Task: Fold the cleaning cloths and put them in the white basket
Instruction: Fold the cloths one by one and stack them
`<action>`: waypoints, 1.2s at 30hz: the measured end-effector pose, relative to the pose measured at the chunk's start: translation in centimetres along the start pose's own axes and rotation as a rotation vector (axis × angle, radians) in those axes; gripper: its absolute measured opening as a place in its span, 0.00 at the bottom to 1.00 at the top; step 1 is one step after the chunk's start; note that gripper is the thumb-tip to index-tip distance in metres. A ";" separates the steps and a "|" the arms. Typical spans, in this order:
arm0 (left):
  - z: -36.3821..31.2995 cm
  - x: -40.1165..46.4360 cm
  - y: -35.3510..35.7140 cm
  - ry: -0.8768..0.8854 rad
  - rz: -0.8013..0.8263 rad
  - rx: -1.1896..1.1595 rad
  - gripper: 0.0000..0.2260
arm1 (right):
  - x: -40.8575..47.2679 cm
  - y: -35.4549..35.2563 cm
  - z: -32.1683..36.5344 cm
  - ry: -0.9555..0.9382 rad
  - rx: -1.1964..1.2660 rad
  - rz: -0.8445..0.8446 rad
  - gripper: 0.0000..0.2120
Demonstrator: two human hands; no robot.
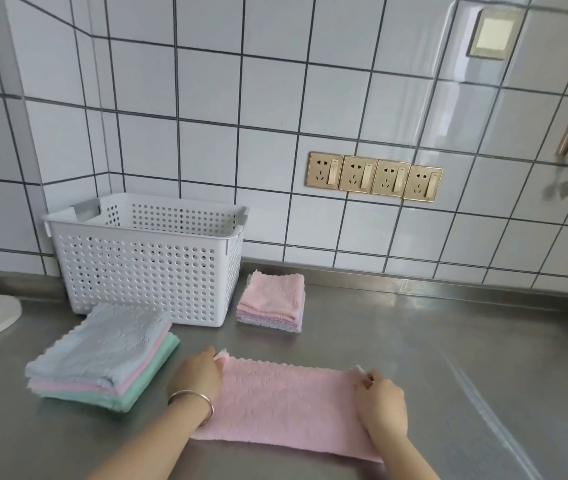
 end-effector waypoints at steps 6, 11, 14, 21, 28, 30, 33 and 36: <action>-2.8 -2.4 -0.2 0.392 -0.164 0.142 0.23 | -1.7 -1.0 -0.2 -0.095 0.080 -0.180 0.20; -6.4 -4.4 2.2 0.645 0.349 0.344 0.43 | -5.0 -1.0 -0.9 0.000 -0.227 -0.091 0.20; -6.3 -4.7 3.4 0.634 0.463 0.378 0.52 | -6.2 -1.4 -1.4 0.106 -0.313 -0.014 0.21; -6.2 -4.7 3.7 0.574 0.483 0.431 0.39 | -7.1 -1.5 -1.4 0.160 -0.422 0.119 0.21; -6.3 -4.7 3.8 0.554 0.483 0.452 0.30 | -7.8 -1.0 -0.3 0.155 -0.200 0.080 0.12; -7.1 -4.8 3.1 0.556 0.533 0.422 0.29 | -8.1 -0.6 0.1 0.078 -0.017 -0.008 0.04; -9.5 -5.3 1.0 0.465 0.626 -0.106 0.33 | -8.6 0.4 1.8 -0.110 0.143 -0.192 0.06; -10.5 -5.6 -1.6 0.120 0.618 -0.832 0.19 | -9.1 2.4 4.3 -0.477 0.143 -0.271 0.14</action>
Point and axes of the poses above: each hand's wrist, its own x-axis towards the middle knuckle, its own y-axis out of the palm, z = x × y, the point moved 1 cm from there along x, towards the middle knuckle, and after that the axes turned 7 degrees about z, right-handed, at the moved point
